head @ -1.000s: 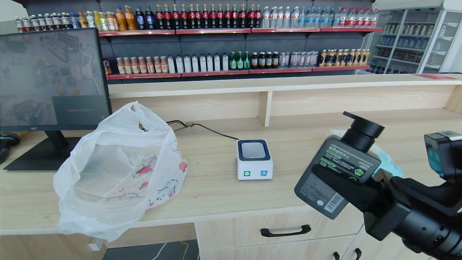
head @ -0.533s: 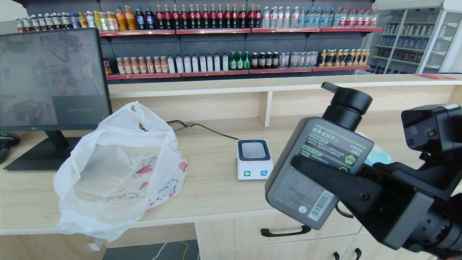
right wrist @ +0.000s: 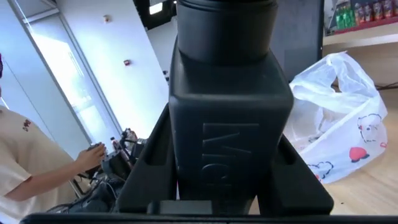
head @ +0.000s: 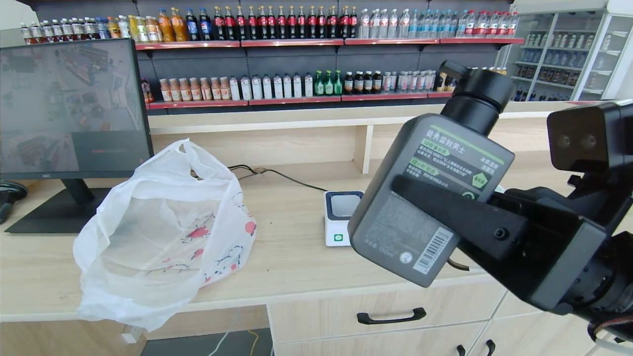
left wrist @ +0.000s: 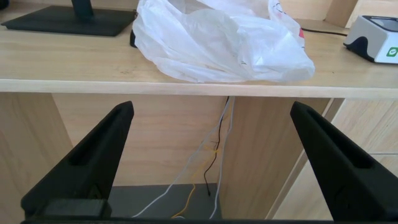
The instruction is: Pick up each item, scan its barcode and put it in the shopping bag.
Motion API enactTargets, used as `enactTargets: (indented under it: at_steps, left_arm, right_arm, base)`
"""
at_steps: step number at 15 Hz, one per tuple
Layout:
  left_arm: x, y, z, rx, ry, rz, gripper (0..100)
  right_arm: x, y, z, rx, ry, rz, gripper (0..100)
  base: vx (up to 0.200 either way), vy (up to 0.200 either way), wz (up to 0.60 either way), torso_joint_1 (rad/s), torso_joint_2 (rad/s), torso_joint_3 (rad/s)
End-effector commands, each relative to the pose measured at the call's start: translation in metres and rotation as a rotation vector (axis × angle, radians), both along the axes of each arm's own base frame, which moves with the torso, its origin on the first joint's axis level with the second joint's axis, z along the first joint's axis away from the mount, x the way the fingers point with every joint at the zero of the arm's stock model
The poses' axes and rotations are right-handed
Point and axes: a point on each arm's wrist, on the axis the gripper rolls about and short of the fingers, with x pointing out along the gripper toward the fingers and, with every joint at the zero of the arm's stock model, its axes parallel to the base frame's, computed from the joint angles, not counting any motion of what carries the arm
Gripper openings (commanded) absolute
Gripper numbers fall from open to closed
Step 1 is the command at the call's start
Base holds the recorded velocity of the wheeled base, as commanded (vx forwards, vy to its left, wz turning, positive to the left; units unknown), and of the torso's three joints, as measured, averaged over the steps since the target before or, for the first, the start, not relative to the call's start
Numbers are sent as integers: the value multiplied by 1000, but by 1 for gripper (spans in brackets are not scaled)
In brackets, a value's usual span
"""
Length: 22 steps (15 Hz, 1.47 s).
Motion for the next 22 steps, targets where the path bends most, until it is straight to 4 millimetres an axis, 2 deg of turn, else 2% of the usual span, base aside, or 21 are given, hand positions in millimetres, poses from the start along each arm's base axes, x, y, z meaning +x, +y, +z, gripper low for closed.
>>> enactTargets:
  at_steps: [1, 6, 13, 17, 22]
  left_arm:
    - [0, 0, 0, 0, -1, 1, 100]
    - [0, 0, 0, 0, -1, 1, 100]
    - [0, 0, 0, 0, -1, 1, 100]
    - [0, 0, 0, 0, -1, 1, 100]
    - [0, 0, 0, 0, -1, 1, 100]
  right_arm:
    - [7, 7, 5, 15, -16, 0, 0]
    - [7, 7, 11, 23, -48, 16, 0]
    - [2, 11, 3, -2, -36, 35, 0]
    - [-3, 6, -15, -76, -90, -10, 0]
    - [3, 6, -29, -149, -167, -159, 0]
  base:
    - [0, 0, 0, 0, 0, 0]
    - [0, 0, 0, 0, 0, 0]
    - [0, 0, 0, 0, 0, 0]
    - [0, 0, 0, 0, 0, 0]
    - [0, 0, 0, 0, 0, 0]
